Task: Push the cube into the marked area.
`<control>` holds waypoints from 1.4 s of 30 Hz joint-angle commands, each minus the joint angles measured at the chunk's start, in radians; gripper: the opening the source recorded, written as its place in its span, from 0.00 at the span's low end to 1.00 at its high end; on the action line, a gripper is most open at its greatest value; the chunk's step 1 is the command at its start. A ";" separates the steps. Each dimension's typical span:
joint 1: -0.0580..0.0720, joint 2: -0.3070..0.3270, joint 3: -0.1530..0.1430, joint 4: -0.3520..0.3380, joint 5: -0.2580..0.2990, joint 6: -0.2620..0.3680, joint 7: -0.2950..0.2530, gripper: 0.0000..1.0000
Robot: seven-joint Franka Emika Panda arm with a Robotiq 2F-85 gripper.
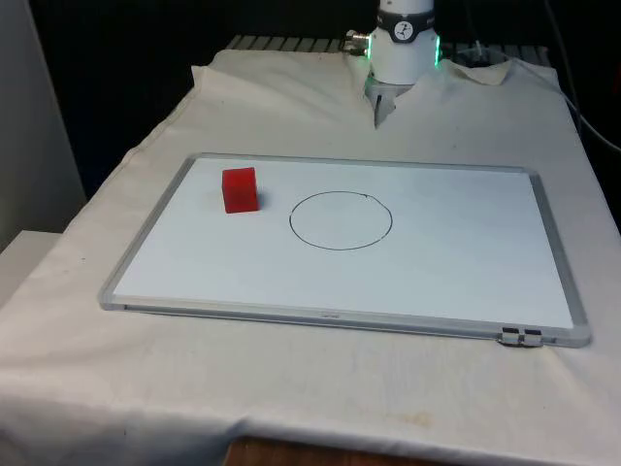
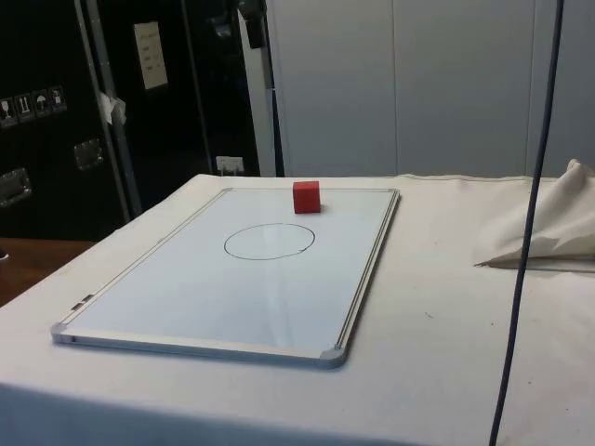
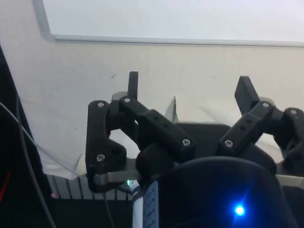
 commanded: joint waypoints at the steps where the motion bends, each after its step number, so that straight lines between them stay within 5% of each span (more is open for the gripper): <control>1: 0.000 -0.002 0.000 -0.002 -0.001 0.000 0.000 0.99; 3: 0.000 -0.002 0.000 -0.002 -0.001 0.001 0.000 0.91; 5: 0.000 -0.002 0.000 -0.002 -0.001 0.001 0.000 0.72; 18: 0.000 0.000 0.000 -0.001 0.000 0.000 0.000 0.09; 20: -0.008 -0.005 -0.007 -0.012 0.002 0.008 -0.016 0.02; 35: -0.009 0.005 -0.099 -0.068 0.001 0.071 -0.114 0.00; 42: -0.017 0.020 -0.152 -0.120 0.008 0.153 -0.178 0.00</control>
